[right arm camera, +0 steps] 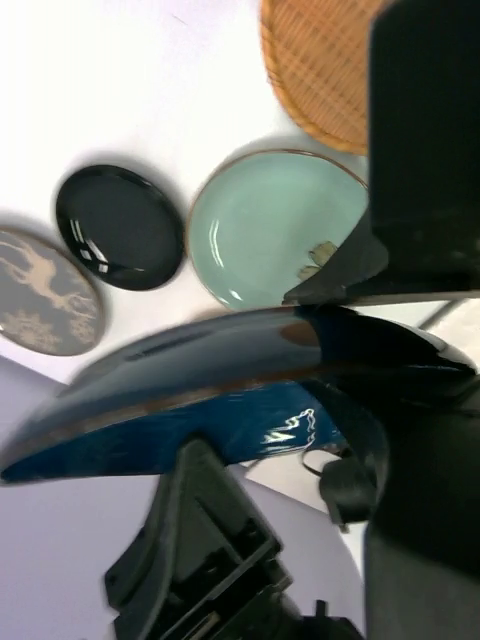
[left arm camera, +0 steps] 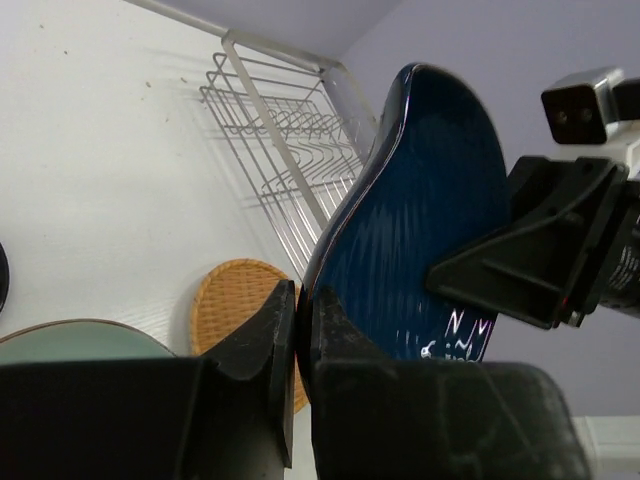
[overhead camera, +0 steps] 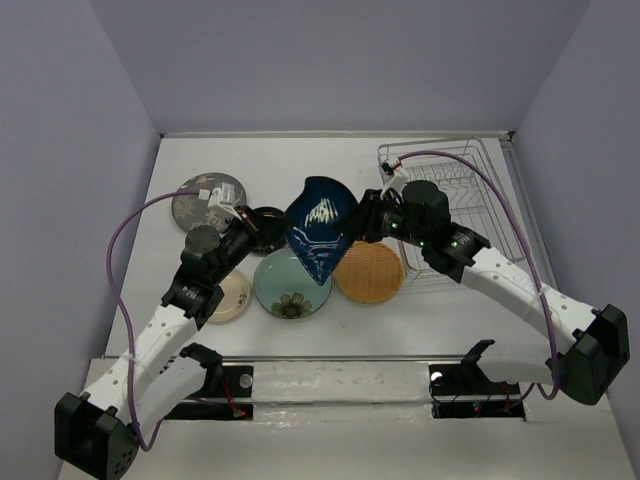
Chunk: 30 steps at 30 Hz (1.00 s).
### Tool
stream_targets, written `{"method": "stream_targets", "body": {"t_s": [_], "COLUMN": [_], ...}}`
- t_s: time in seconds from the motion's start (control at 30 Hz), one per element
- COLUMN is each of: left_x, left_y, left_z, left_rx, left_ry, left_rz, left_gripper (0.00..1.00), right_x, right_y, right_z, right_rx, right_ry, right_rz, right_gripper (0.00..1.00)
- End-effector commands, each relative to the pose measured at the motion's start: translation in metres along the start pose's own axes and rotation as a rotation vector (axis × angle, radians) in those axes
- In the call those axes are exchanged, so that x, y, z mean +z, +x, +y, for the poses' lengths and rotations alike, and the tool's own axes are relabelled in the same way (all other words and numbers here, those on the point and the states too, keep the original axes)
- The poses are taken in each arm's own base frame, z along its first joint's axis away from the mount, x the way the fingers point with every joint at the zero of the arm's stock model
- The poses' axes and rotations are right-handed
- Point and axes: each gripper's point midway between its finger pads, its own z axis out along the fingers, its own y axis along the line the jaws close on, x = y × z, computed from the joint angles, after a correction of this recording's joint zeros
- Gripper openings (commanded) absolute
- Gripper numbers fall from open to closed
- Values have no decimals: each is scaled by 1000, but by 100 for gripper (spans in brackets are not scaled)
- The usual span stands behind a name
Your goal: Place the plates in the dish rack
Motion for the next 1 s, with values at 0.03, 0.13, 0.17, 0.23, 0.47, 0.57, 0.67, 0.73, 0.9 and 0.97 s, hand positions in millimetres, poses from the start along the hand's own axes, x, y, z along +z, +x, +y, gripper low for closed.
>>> {"method": "stream_targets", "body": {"t_s": [0.03, 0.13, 0.17, 0.23, 0.47, 0.57, 0.67, 0.73, 0.9, 0.97], "left_x": [-16, -27, -28, -33, -62, -78, -92, -96, -107, -108], "left_y": [-18, -7, -3, 10, 22, 31, 31, 26, 40, 41], "left_z": [-47, -49, -49, -47, -32, -43, -44, -43, -65, -67], "left_rx": [-8, 23, 35, 75, 279, 308, 378, 392, 407, 408], "left_ry": [211, 236, 242, 240, 166, 238, 232, 203, 345, 358], "left_rz": [-75, -42, -22, 49, 114, 137, 144, 120, 138, 140], "left_gripper": [25, 70, 79, 99, 99, 99, 99, 99, 99, 99], "right_x": [-1, -8, -11, -22, -105, -143, -167, -183, -198, -199], "right_y": [-39, -51, -57, -66, -150, -182, -212, -230, -277, -287], "right_z": [10, 1, -6, -29, -105, -138, -155, -167, -189, -196], "right_rx": [1, -27, -39, -82, -123, -159, -231, -294, -425, -506], "right_ry": [8, 83, 130, 259, 643, 848, 1020, 1135, 1299, 1339], "right_rz": [-157, -203, -226, -247, -390, -442, -479, -483, -464, -415], "right_gripper": [7, 7, 7, 7, 7, 7, 7, 7, 7, 7]}}
